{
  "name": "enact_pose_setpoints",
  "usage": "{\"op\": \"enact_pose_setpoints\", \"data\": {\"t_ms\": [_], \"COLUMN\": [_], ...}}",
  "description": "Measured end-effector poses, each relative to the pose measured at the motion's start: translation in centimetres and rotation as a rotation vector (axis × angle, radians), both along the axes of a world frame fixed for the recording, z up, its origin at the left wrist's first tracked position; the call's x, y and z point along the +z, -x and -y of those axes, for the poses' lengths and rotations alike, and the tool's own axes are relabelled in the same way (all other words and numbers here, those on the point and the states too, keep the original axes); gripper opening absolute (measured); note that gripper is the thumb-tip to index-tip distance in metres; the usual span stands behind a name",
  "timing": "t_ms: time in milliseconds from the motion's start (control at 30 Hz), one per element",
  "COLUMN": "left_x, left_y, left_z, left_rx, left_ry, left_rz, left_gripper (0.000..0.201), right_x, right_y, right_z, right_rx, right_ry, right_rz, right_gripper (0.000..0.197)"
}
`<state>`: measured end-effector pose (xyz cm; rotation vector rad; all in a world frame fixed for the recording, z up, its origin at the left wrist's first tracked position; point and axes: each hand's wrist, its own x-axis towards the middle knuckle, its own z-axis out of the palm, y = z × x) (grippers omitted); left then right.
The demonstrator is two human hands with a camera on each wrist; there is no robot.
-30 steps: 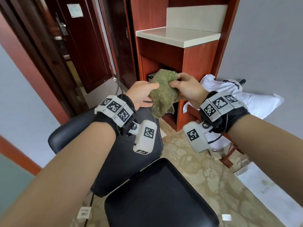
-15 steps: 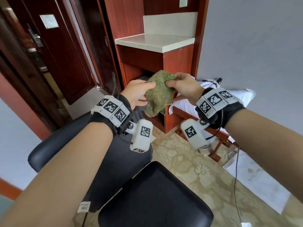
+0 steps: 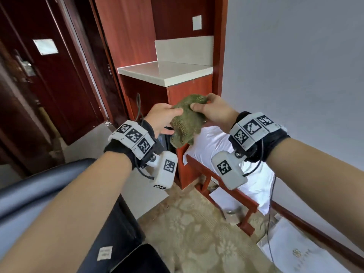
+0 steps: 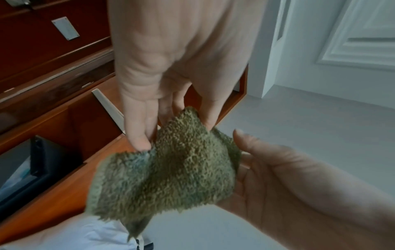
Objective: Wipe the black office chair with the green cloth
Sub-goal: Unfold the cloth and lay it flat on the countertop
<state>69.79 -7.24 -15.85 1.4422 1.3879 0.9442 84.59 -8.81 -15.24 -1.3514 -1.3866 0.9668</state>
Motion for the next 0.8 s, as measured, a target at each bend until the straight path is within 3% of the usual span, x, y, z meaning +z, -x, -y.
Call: {"op": "enact_pose_setpoints", "data": {"t_ms": [67, 133, 200, 333, 567, 800], "left_x": [0.6, 1.3, 1.7, 2.2, 3.1, 3.7], "left_y": [-3.1, -5.8, -8.0, -10.6, -11.1, -8.6], "left_z": [-2.8, -5.2, -7.1, -10.7, -16.6, -26.8], "left_rx": [0.021, 0.026, 0.019, -0.011, 0.032, 0.04], "left_ry": [0.032, 0.068, 0.096, 0.085, 0.083, 0.146], "left_rz": [0.053, 0.098, 0.107, 0.124, 0.191, 0.216], "left_gripper": [0.035, 0.035, 0.04, 0.03, 0.034, 0.057], "right_x": [0.8, 1.7, 2.4, 3.4, 4.3, 7.4], "right_y": [-2.9, -5.3, -7.3, -10.3, -11.1, -10.7], "right_z": [-2.7, -5.3, -7.8, -12.5, -19.5, -29.1], "right_rx": [0.064, 0.082, 0.082, 0.102, 0.178, 0.338], "right_ry": [0.055, 0.059, 0.055, 0.024, -0.021, -0.096], "right_rz": [-0.076, -0.038, -0.005, 0.041, 0.021, 0.099], "right_gripper": [0.039, 0.047, 0.048, 0.05, 0.046, 0.045]}}
